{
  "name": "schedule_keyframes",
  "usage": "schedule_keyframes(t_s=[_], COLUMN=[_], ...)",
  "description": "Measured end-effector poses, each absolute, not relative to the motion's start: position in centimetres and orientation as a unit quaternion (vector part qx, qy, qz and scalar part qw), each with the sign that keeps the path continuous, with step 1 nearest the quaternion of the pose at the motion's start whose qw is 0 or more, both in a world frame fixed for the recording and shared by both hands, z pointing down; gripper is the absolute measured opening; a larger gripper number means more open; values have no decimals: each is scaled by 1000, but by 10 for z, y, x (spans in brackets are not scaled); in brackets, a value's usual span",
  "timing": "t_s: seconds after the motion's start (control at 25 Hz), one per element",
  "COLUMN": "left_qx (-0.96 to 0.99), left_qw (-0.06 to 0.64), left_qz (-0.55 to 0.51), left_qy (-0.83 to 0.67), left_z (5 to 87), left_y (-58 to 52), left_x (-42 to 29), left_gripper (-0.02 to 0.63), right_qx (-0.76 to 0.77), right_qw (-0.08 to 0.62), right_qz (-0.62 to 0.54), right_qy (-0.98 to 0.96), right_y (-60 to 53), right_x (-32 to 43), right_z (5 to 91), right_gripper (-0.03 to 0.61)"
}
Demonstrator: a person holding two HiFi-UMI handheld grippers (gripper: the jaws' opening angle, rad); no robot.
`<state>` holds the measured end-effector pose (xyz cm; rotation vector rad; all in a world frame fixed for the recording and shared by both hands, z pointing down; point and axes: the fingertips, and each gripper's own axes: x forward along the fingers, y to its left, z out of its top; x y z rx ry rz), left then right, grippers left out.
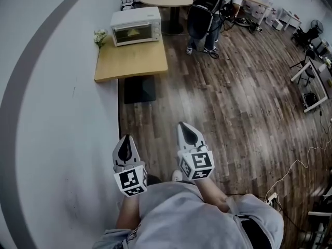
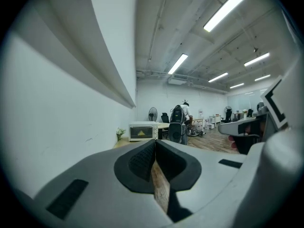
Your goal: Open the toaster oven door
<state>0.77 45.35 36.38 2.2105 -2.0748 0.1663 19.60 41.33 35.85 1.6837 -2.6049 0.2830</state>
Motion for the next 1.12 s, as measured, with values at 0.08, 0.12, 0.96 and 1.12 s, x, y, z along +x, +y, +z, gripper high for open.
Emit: schedule_keyframes(t_s=[0.08, 0.12, 0.96, 1.12], left_qx=[719, 716, 732, 743], left_qw=[59, 62, 59, 52], left_qz=[56, 58, 45, 43], left_qy=[-690, -693, -677, -666], left_z=[368, 371, 369, 362], left_y=[455, 455, 279, 242], left_x=[9, 10, -61, -86], left_gripper=[3, 3, 3, 3], right_qx=[535, 533, 551, 565], right_qw=[19, 21, 23, 16], right_qz=[96, 98, 101, 102], right_qy=[-839, -840, -828, -818], right_y=[410, 408, 236, 199], right_x=[200, 202, 133, 110], right_z=[364, 367, 376, 374], right_gripper=[-2, -2, -2, -2])
